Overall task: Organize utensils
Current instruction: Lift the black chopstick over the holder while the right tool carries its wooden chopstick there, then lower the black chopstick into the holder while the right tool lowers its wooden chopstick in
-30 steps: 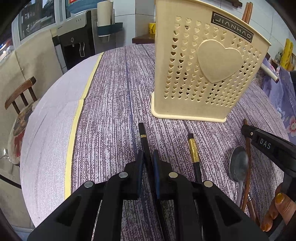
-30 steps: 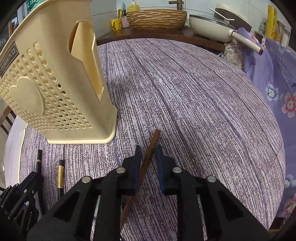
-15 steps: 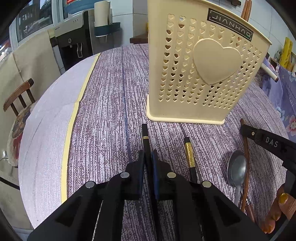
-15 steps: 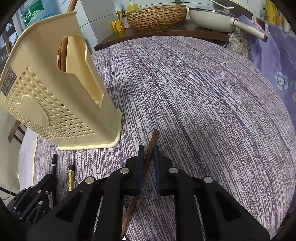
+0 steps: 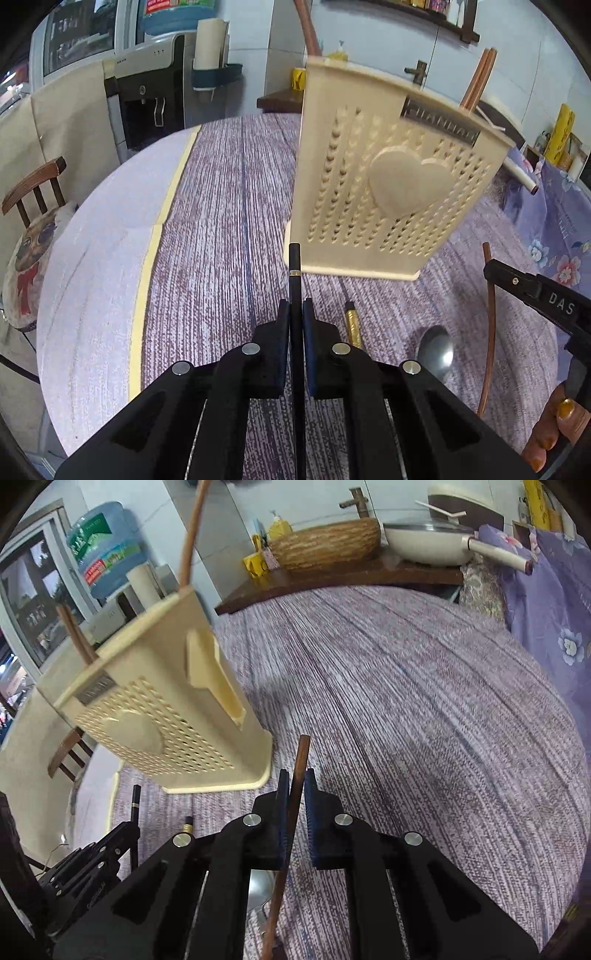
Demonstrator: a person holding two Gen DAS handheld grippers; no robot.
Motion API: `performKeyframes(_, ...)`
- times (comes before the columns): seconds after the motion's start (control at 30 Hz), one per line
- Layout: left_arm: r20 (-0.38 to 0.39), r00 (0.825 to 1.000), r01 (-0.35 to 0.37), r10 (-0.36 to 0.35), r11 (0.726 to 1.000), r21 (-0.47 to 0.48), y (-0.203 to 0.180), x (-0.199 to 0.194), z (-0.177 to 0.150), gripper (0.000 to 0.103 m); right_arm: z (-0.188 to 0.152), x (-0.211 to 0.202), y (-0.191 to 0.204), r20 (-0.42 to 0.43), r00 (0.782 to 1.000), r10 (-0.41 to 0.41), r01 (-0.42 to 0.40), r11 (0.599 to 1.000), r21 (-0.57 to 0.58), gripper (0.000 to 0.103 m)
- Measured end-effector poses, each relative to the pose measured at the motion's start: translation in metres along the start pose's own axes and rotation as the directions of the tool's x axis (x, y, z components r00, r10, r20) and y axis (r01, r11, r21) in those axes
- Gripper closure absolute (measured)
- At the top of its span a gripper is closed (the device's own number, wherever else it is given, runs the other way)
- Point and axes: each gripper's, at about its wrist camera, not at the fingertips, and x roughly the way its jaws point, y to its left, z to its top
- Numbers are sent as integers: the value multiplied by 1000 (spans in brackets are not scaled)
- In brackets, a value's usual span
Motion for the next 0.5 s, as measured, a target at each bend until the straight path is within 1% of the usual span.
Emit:
performKeyframes(0.1,40,999,20,-20,1000,-2,-2,-16,5,95,5,-25,4,46,998,44,-43,999,-8,95)
performKeyframes(0.23,96,994,60,-58,998,-9,-2,-40,13,95,11,-62,12,111,989,100,-96,995,-41,95)
performKeyframes(0.4,169,978,125,-123,992,-5,-1,-72,20,95,15,-99,17,164,975,149,-137,987,-82,95)
performKeyframes(0.5,202,969,143,-141,990,4,0,-86,22,95,15,-118,21,190,966,174,-154,982,-114,95)
